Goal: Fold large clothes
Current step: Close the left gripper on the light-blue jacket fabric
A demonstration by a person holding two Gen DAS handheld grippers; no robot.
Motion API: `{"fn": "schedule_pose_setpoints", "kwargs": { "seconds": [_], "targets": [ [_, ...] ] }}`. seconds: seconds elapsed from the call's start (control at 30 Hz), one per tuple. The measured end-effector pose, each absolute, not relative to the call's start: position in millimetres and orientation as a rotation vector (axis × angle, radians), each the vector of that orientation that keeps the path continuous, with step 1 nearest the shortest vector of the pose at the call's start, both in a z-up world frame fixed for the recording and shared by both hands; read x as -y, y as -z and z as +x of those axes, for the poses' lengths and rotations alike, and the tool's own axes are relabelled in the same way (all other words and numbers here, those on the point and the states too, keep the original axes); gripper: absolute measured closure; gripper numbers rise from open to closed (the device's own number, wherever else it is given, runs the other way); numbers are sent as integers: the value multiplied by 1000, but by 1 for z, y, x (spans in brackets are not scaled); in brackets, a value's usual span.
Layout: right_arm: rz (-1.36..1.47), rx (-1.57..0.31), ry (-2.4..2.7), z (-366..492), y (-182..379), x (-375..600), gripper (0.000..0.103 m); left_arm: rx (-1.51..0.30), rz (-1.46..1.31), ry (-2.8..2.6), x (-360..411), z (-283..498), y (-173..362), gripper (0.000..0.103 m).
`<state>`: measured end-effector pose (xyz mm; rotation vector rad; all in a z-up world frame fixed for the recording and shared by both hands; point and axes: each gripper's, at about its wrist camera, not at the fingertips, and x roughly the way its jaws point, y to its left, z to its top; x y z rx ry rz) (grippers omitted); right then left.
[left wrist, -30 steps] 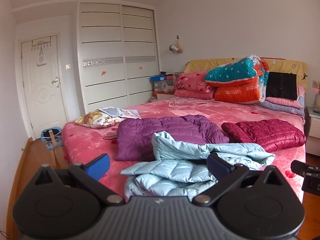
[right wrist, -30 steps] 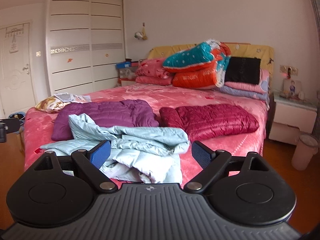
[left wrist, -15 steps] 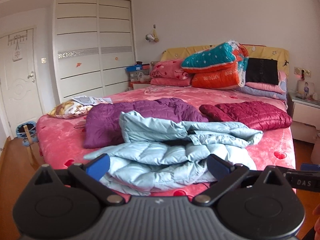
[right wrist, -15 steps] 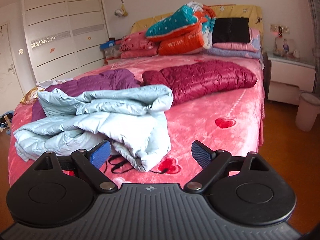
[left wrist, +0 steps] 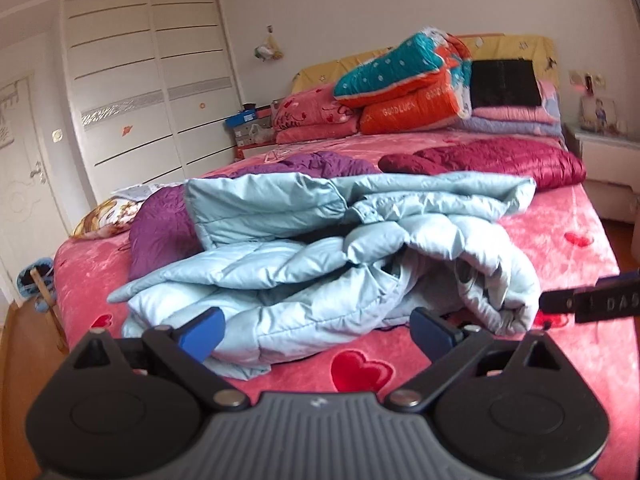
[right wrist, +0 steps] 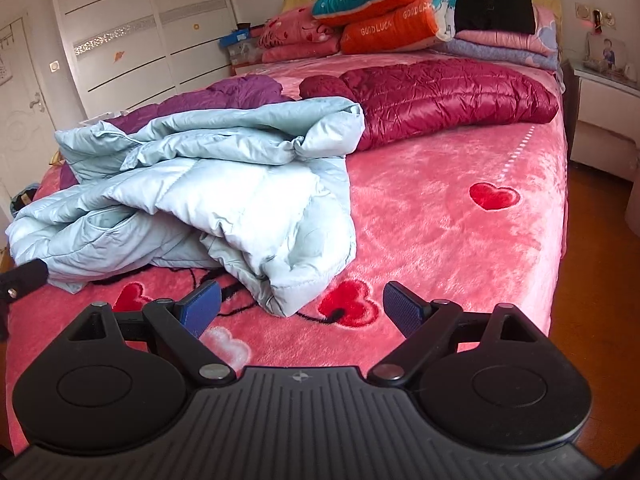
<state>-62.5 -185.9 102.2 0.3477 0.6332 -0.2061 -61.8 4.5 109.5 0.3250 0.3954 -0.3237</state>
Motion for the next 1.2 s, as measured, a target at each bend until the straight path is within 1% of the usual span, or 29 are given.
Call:
{"fn": "schedule_pose_setpoints", "kwargs": {
  "seconds": [0.13,0.3,0.4,0.47,0.5,0.53,0.57,0.6,0.67,0.73,0.87,1.07,1.2],
  "targets": [
    [389,-645,192,-53,-97,193,0,-369,475,346,13,-53,-97,9],
    [415,-662,177,-45,-92,197,0,-358,650,353,30,-38,-82,19],
    [434,-673,175,-42,-90,201,0,-369,699,352,33,-30,-77,32],
    [451,-679,176,-39,-88,203,0,-383,715,355,35,-25,-74,44],
    [460,-681,176,-38,-88,204,0,-393,717,357,35,-22,-73,47],
    [467,-683,177,-37,-87,206,0,-406,717,357,37,-19,-72,52],
    [473,-685,179,-34,-86,207,0,-421,714,359,38,-15,-71,59],
    [476,-687,179,-34,-86,208,0,-432,710,361,39,-13,-71,64],
    [483,-689,180,-33,-85,209,0,-459,697,372,41,-10,-70,82],
    [489,-693,186,-31,-84,211,0,-476,672,373,43,-11,-72,90],
    [536,-698,201,-28,-81,221,0,-524,590,403,44,-18,-82,97],
    [631,-726,220,-16,-71,237,0,-527,487,522,40,-51,-116,98],
    [676,-709,216,-12,-70,241,0,-546,424,602,32,-77,-135,99]
  ]
}}
